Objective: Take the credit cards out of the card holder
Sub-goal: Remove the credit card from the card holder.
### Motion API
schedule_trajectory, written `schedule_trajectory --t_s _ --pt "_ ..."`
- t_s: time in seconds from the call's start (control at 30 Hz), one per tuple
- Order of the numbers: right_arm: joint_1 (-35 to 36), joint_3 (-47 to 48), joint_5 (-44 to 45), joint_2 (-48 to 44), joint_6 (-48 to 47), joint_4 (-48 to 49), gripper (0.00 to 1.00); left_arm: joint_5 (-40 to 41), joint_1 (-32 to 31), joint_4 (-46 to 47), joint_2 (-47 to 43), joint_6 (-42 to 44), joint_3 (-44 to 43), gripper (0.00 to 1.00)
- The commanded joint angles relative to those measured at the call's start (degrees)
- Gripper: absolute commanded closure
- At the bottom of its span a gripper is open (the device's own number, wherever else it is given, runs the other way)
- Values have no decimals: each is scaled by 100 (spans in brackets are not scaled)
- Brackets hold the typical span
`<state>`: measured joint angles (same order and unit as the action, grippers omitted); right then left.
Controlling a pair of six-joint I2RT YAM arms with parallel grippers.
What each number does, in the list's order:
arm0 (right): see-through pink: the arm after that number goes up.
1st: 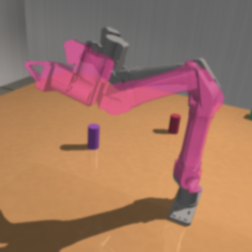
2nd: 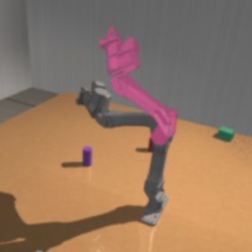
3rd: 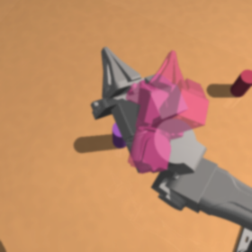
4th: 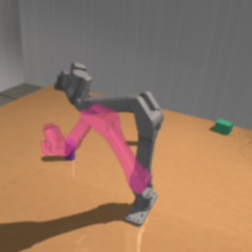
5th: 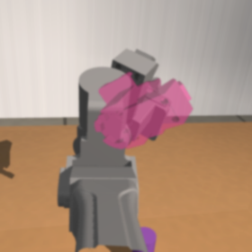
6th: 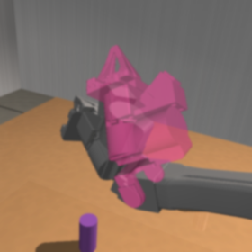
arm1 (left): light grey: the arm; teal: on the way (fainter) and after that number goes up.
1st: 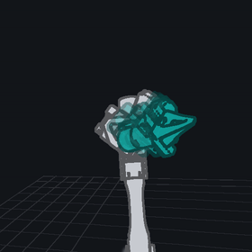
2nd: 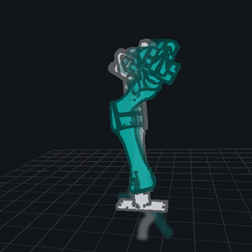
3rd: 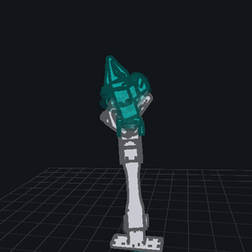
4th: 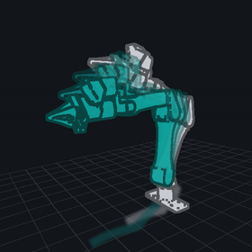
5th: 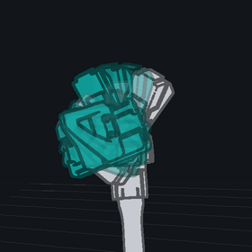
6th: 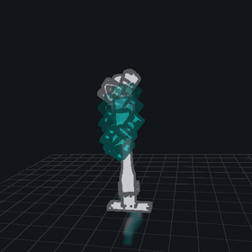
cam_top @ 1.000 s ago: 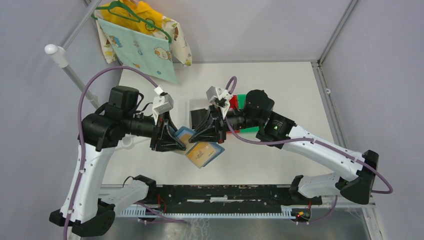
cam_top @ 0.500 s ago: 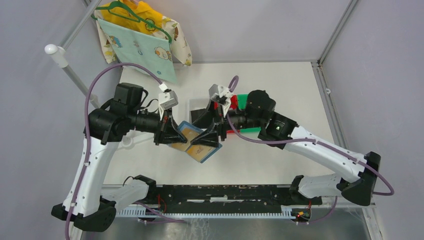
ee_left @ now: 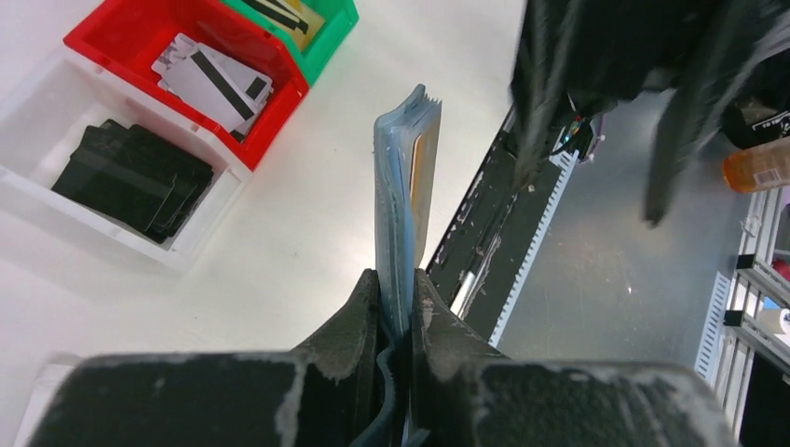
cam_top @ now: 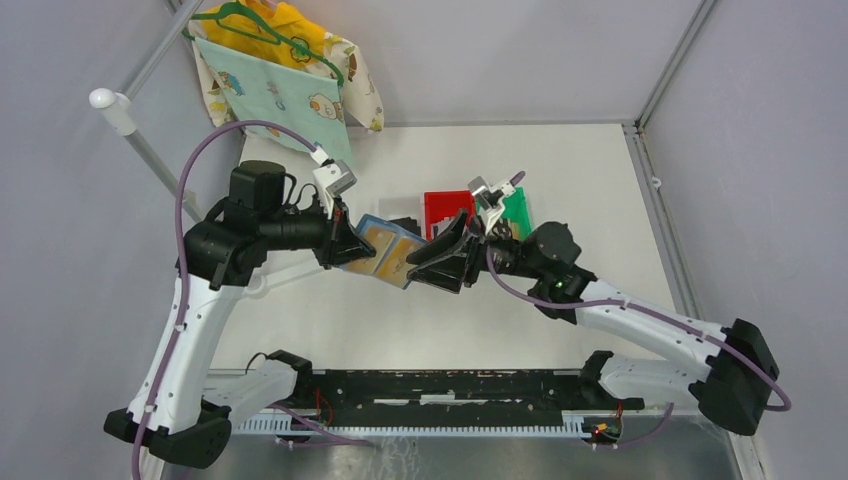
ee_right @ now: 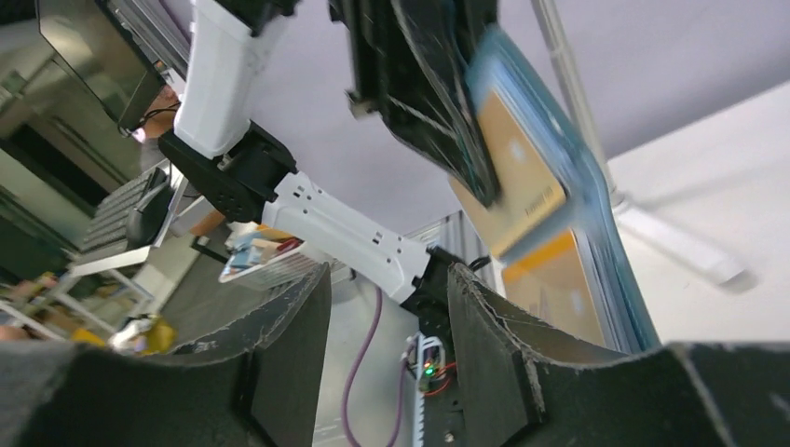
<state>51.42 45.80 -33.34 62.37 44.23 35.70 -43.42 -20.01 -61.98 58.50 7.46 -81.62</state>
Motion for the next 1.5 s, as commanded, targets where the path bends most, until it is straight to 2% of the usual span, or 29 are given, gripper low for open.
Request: schedule_trajectory --t_s 0.0,0.3,0.47,0.6,0.87,1.1,1.47 --pt "96 -286 -279 333 1007 1744 47 -280 -7 660 -124 -513 11 98" --pt "122 -322 -147 935 1266 2290 49 -1358 -2 581 -149 -430 61 98" --pt "127 -317 -103 1097 1383 2363 57 -2037 2 366 -118 -286 18 98" --pt "156 -279 -104 1106 1340 2319 58 -2356 -3 296 -134 -278 -13 96" --pt "264 -128 -173 1109 1114 1898 56 -2273 0 316 -140 -306 -161 97" --pt "264 -260 109 742 674 1110 53 -1895 2 330 -215 -228 -176 98" --pt "277 51 387 830 481 432 51 -1775 -2 458 -315 -337 -229 98"
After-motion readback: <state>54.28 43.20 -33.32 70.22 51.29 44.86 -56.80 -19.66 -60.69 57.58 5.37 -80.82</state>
